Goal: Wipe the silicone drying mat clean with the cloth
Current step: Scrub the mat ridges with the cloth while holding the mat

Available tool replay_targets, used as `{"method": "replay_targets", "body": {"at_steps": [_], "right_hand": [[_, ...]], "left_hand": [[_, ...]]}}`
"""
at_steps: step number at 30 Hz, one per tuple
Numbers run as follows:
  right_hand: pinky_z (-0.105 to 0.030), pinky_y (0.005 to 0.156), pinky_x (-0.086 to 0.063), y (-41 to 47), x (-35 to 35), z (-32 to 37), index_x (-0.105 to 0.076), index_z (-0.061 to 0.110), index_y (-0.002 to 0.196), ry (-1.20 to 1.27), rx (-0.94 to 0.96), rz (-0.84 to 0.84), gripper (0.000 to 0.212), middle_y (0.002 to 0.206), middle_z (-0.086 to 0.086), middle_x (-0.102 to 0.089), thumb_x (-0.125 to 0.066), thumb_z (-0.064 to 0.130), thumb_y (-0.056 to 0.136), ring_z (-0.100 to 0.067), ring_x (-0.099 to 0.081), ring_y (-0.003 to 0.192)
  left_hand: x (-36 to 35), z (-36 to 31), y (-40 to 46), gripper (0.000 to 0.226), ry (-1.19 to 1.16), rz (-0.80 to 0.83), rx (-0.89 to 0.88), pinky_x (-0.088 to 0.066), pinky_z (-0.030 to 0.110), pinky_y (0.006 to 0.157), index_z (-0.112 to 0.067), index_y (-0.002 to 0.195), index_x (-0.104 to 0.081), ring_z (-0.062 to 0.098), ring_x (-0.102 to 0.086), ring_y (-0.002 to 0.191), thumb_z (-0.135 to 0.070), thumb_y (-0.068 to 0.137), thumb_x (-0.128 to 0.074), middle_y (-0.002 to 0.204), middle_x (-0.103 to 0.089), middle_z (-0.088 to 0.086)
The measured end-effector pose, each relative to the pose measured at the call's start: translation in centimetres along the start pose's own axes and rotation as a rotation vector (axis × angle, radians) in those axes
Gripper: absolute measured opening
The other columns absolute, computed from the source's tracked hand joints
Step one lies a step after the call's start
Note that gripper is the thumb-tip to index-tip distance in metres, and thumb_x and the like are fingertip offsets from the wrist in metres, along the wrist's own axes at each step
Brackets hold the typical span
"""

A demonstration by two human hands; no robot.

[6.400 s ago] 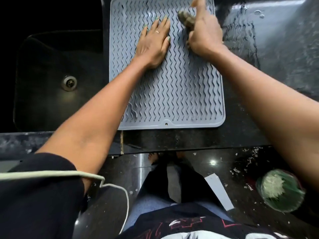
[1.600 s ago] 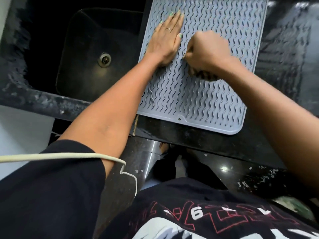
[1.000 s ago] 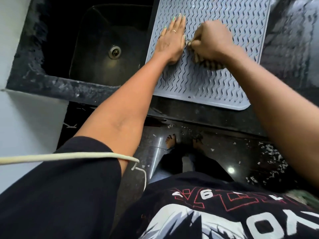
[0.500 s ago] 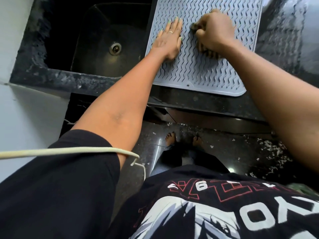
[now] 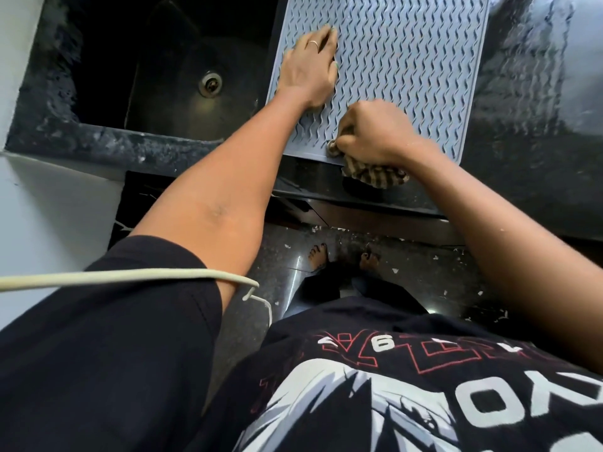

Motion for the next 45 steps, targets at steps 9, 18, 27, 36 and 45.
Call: {"method": "replay_targets", "body": {"at_steps": [9, 18, 27, 36, 45], "right_hand": [[-0.021, 0.053, -0.045, 1.3, -0.3, -4.0, -0.061, 0.01, 0.071, 0.66, -0.163, 0.356, 0.014, 0.062, -0.004, -0.061, -0.057, 0.019, 0.081, -0.014, -0.056, 0.056], [-0.026, 0.066, -0.055, 10.1, 9.2, -10.2, -0.061, 0.008, 0.108, 1.106, -0.38, -0.111, 0.03, 0.096, -0.003, -0.065, -0.062, 0.026, 0.083, -0.014, -0.066, 0.083], [-0.017, 0.082, -0.049, 20.7, 13.2, -12.3, -0.046, 0.017, 0.109, 0.79, -0.444, -0.386, 0.029, 0.108, 0.001, -0.055, -0.049, 0.039, 0.09, -0.001, -0.059, 0.093], [-0.057, 0.112, -0.022, 23.2, 13.4, -8.3, -0.063, 0.013, 0.107, 0.071, -0.307, -0.549, 0.026, 0.135, -0.006, -0.051, -0.048, 0.012, 0.086, -0.031, -0.035, 0.134], [-0.037, 0.084, -0.043, 16.6, 8.6, -5.2, -0.07, 0.021, 0.106, 0.106, -0.169, -0.413, 0.027, 0.106, 0.0, -0.063, -0.049, 0.016, 0.091, -0.028, -0.044, 0.109]], "left_hand": [[3.0, 1.9, 3.2, 0.041, -0.13, -0.222, 0.096, -0.03, 0.034, 0.108, -0.025, 0.133, -0.049, 0.019, -0.027, 0.139, -0.036, 0.095, -0.038, 0.152, -0.029, -0.002], [3.7, 2.4, 12.3, 0.055, -0.19, -0.093, 0.075, -0.011, 0.036, 0.123, -0.018, 0.153, -0.018, 0.022, -0.014, 0.149, -0.033, 0.101, -0.028, 0.161, -0.017, 0.004], [2.4, 3.1, 15.2, 0.057, -0.13, -0.165, 0.007, -0.002, 0.035, 0.123, -0.019, 0.154, -0.015, 0.015, -0.011, 0.15, -0.036, 0.101, -0.023, 0.162, -0.017, 0.0], [2.4, 3.5, 15.8, 0.055, -0.126, -0.193, 0.011, -0.004, 0.035, 0.123, -0.019, 0.154, -0.017, 0.014, -0.012, 0.15, -0.029, 0.1, -0.022, 0.162, -0.018, -0.002], [2.4, 3.5, 15.7, 0.055, -0.135, -0.185, 0.007, -0.003, 0.034, 0.124, -0.022, 0.154, -0.014, 0.013, -0.009, 0.151, -0.025, 0.1, -0.022, 0.162, -0.015, -0.005]]}}
Point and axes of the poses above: each hand's wrist, its own y-axis towards the middle knuckle, its own x-axis out of the back of the hand, z = x × y, the point moved 10 cm from there along y, towards the middle knuckle
